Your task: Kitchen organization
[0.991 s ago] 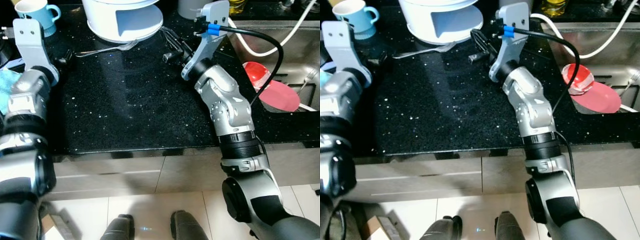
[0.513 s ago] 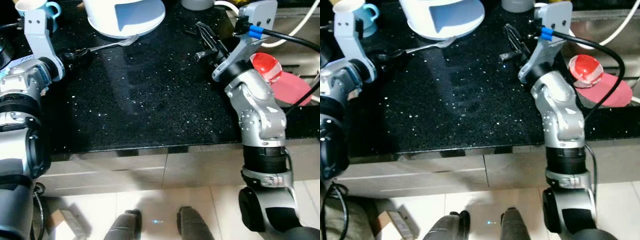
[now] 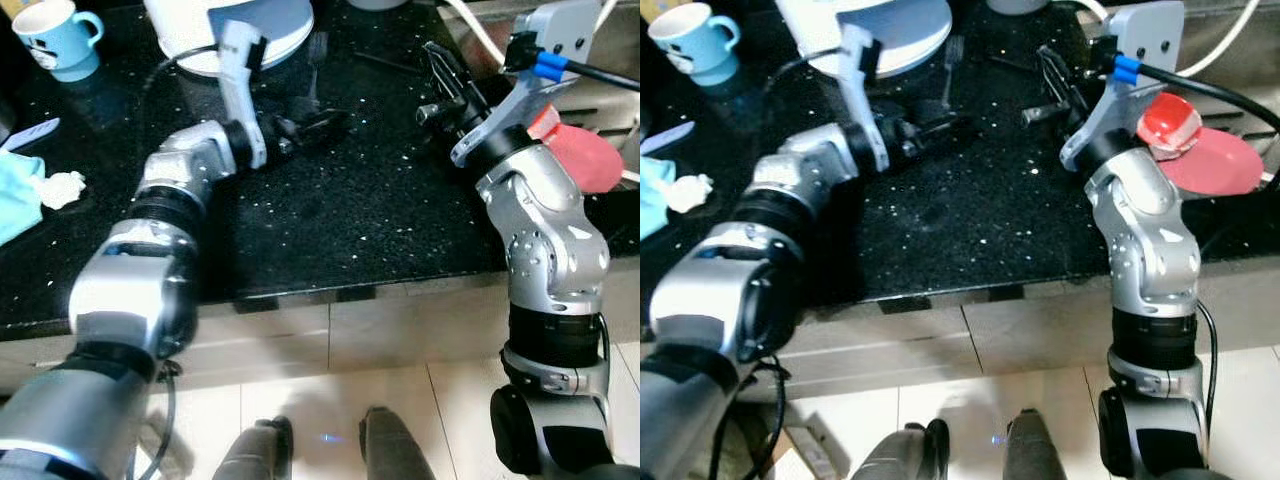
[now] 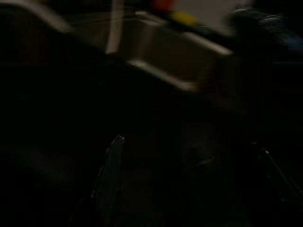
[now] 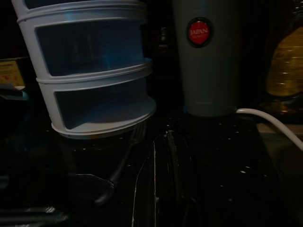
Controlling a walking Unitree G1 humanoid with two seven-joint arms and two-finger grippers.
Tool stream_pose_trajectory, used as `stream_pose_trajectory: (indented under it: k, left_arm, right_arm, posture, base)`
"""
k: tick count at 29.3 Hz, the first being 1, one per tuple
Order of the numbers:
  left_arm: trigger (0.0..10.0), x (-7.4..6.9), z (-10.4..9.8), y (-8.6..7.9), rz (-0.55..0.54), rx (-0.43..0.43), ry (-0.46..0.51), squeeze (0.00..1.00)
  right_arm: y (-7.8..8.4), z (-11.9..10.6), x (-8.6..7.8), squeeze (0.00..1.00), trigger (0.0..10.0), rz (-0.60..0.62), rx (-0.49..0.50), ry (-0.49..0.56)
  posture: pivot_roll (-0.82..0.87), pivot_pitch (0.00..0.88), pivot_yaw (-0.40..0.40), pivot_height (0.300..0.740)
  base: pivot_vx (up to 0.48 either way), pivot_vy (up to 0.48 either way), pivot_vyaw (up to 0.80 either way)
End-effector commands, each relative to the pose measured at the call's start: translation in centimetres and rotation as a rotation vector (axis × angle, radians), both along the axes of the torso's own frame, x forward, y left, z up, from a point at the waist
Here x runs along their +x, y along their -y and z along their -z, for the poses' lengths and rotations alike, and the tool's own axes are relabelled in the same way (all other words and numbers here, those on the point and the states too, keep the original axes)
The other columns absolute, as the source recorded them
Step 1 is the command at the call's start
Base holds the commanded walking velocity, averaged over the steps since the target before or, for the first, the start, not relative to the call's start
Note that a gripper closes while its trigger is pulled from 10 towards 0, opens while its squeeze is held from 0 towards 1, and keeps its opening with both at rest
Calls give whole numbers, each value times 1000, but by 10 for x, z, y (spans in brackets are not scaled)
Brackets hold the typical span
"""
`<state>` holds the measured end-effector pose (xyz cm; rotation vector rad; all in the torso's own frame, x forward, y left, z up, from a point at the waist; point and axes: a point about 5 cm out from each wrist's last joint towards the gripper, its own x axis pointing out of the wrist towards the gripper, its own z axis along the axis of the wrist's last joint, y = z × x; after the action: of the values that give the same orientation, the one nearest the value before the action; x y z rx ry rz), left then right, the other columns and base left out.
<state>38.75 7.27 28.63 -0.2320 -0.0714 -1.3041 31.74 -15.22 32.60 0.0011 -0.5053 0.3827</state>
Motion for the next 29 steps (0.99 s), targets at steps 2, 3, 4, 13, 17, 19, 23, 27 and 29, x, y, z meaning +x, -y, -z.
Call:
stream_pose_trajectory:
  k: [2, 3, 4, 13, 17, 19, 23, 27, 29]
  left_arm:
    - [10000, -8, -7, 1, 78, -34, 27, 0]
    - [10000, -12, -11, 1, 105, -48, 52, 0]
    - [10000, -18, -17, -3, 124, -70, 91, 0]
    - [10000, -8, -34, -45, -343, -57, 248, 0]
    - [10000, -8, -32, -46, -639, 31, 328, 0]
    - [10000, -14, -31, -38, -748, 47, 363, 0]
    - [10000, -20, -27, -33, -863, 16, 358, 0]
    - [10000, -20, -18, -36, -976, -43, 281, 0]
    - [10000, -17, -15, -39, -1009, -34, 265, 0]
  right_arm:
    - [-2, -1, -2, 0, 10000, -14, 5, 14]
    - [-3, -1, -1, 0, 10000, -18, 7, 15]
    - [-6, -2, 1, 0, 10000, -26, 10, 16]
    - [-7, -4, 5, 0, 10000, -27, 38, 41]
    - [-3, -2, 6, 0, 10000, 13, 53, 50]
    - [-3, 0, 7, 0, 10000, 37, 78, 49]
    - [-1, 2, 9, 0, 10000, 69, 117, 45]
    - [0, 4, 11, 0, 10000, 86, 148, 46]
    - [0, 4, 11, 0, 10000, 84, 150, 48]
  posture:
    - [-180, 188, 122, 740]
    - [-172, 172, 117, 740]
    - [-162, 154, 114, 740]
    - [-131, 92, 110, 740]
    - [-121, 66, 119, 740]
    - [-120, 58, 126, 740]
    - [-124, 52, 133, 740]
    - [-121, 42, 140, 740]
    - [-123, 42, 139, 740]
  base:
    - [0, 0, 0]
    - [0, 0, 0]
    - [0, 0, 0]
    - [0, 0, 0]
    - [0, 0, 0]
    - [0, 0, 0]
    - [0, 0, 0]
    - [0, 0, 0]
    - [0, -289, 0]
